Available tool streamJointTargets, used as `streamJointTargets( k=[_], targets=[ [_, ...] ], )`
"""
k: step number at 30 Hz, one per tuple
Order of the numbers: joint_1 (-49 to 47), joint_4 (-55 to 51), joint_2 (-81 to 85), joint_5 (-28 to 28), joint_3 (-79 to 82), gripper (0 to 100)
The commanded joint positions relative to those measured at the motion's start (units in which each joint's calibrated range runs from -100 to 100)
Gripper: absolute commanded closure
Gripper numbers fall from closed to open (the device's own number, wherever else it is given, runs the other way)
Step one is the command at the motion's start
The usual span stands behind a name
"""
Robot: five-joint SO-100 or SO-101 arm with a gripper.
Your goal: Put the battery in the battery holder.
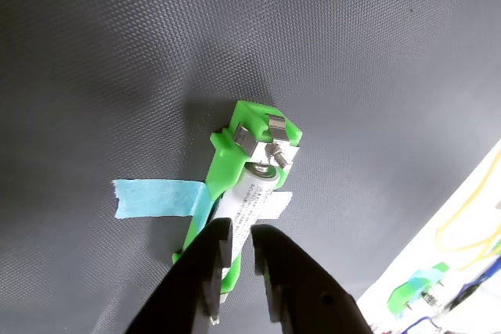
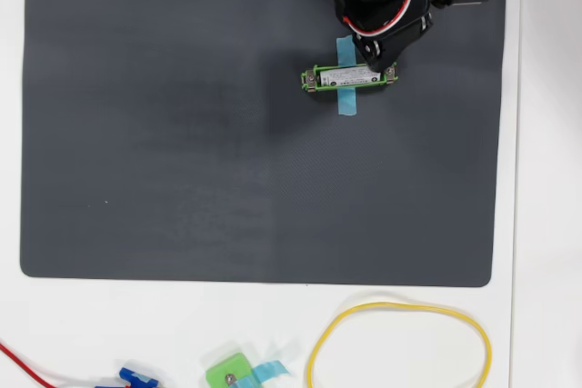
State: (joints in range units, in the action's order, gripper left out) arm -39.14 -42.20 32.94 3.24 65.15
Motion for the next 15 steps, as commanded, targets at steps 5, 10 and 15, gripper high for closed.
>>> streamJointTargets(
  k=[5,10,15],
  targets=[
    [1.51,0.86,-0.14,-0.27,-1.01,100],
    [1.2,0.86,-0.23,-0.27,-0.93,100],
    [1.1,0.86,-0.31,-0.27,-0.84,100]
  ],
)
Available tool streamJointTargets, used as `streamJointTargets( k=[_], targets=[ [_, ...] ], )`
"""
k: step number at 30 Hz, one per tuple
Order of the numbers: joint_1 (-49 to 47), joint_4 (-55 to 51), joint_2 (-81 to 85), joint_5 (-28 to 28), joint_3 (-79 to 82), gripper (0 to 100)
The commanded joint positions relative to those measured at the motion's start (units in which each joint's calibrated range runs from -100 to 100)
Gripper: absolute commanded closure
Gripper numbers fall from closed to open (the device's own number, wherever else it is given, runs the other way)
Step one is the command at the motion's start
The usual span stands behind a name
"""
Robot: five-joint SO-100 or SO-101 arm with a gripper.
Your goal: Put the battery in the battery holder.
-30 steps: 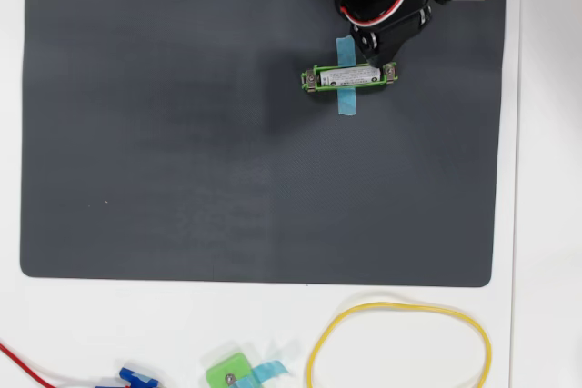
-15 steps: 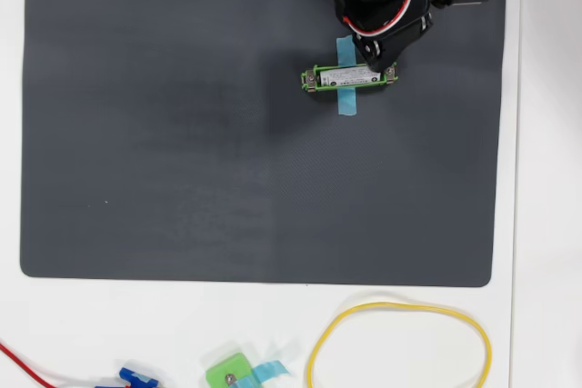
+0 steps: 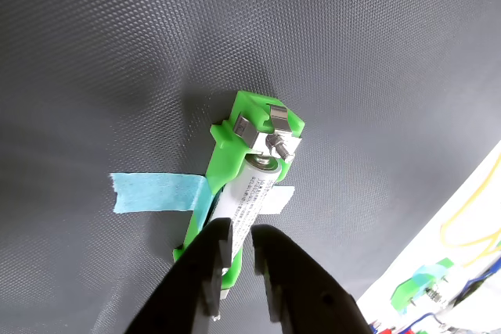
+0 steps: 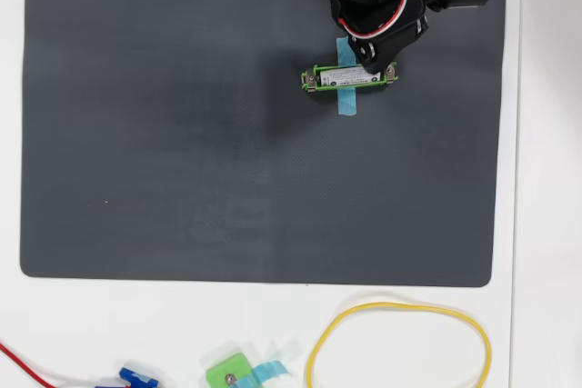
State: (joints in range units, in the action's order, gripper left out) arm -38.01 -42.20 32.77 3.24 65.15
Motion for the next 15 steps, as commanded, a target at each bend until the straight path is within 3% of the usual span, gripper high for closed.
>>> streamJointTargets(
  k=[1,15],
  targets=[
    [-0.03,0.86,-0.14,-0.27,-0.84,100],
    [-1.89,3.22,-6.29,-1.05,-1.1,100]
  ],
)
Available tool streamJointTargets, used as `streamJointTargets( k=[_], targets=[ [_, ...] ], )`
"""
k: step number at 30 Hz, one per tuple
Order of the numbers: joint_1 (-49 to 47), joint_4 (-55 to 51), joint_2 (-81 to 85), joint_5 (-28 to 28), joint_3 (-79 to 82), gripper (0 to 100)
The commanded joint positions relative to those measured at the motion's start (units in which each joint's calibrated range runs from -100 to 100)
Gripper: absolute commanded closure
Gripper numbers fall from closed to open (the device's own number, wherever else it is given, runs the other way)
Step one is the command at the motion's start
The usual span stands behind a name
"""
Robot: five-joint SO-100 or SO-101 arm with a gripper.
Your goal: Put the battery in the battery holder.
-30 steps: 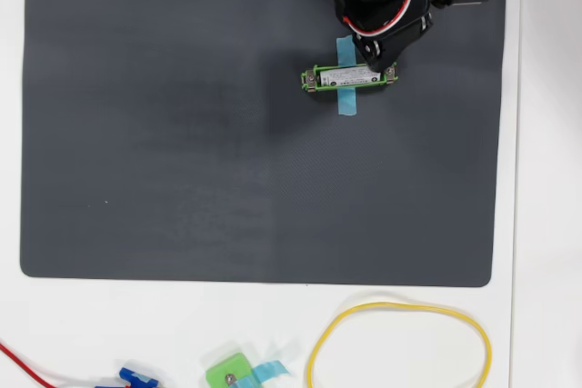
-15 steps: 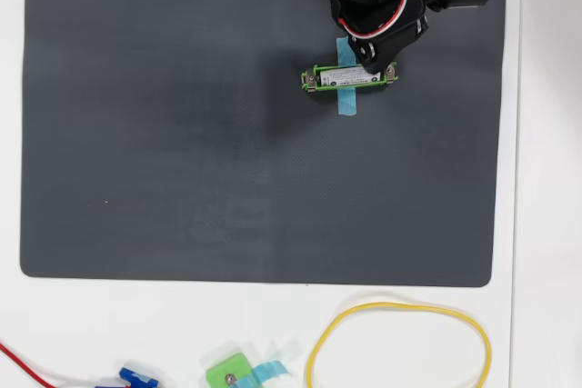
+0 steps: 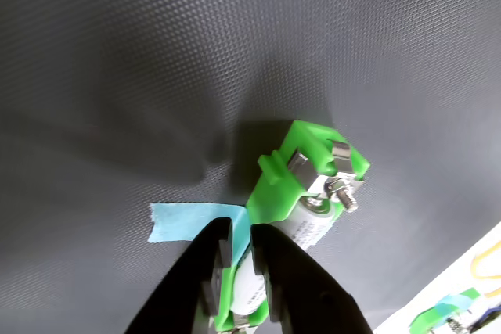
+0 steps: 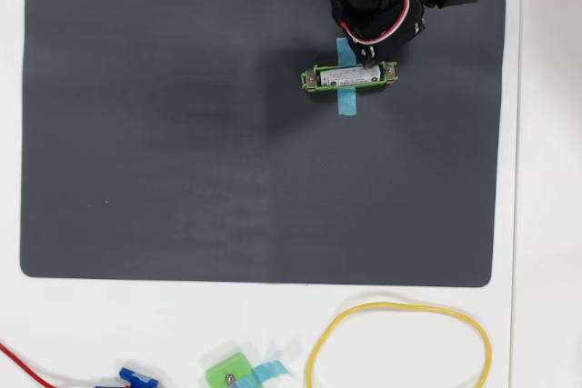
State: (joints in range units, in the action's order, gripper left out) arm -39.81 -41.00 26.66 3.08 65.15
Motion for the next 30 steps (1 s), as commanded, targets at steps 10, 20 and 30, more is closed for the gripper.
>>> streamJointTargets(
  k=[10,20,30],
  targets=[
    [0.01,1.75,-0.09,-1.52,-1.01,100],
    [2.39,6.03,0.0,-1.52,-1.28,100],
    [3.43,7.52,0.0,-1.52,-0.93,100]
  ],
)
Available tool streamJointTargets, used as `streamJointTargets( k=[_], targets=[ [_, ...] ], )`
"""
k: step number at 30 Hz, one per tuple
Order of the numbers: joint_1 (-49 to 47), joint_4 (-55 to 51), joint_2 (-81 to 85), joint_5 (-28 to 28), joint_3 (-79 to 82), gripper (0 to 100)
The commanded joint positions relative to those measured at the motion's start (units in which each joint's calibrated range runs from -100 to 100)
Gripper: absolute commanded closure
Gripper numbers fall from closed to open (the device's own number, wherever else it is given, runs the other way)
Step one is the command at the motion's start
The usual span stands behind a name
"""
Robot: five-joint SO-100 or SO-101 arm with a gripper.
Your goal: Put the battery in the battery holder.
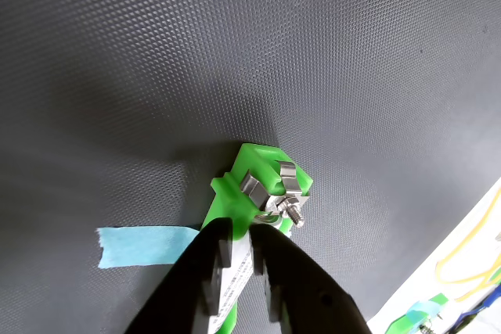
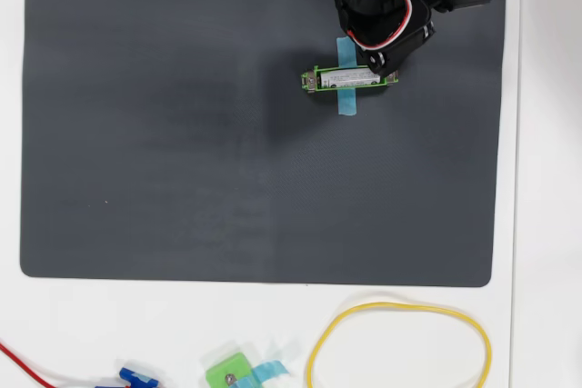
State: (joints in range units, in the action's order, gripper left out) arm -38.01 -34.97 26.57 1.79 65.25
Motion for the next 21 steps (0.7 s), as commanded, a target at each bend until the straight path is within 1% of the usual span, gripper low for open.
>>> streamJointTargets(
  k=[1,5,10,21],
  targets=[
    [1.63,1.49,0.08,-0.22,-1.02,100],
    [1.63,1.14,0.08,-0.64,-1.02,100],
    [1.84,0.7,0.08,-3.82,-0.58,100],
    [6.41,0.7,1.28,-4.08,-0.4,100]
  ],
)
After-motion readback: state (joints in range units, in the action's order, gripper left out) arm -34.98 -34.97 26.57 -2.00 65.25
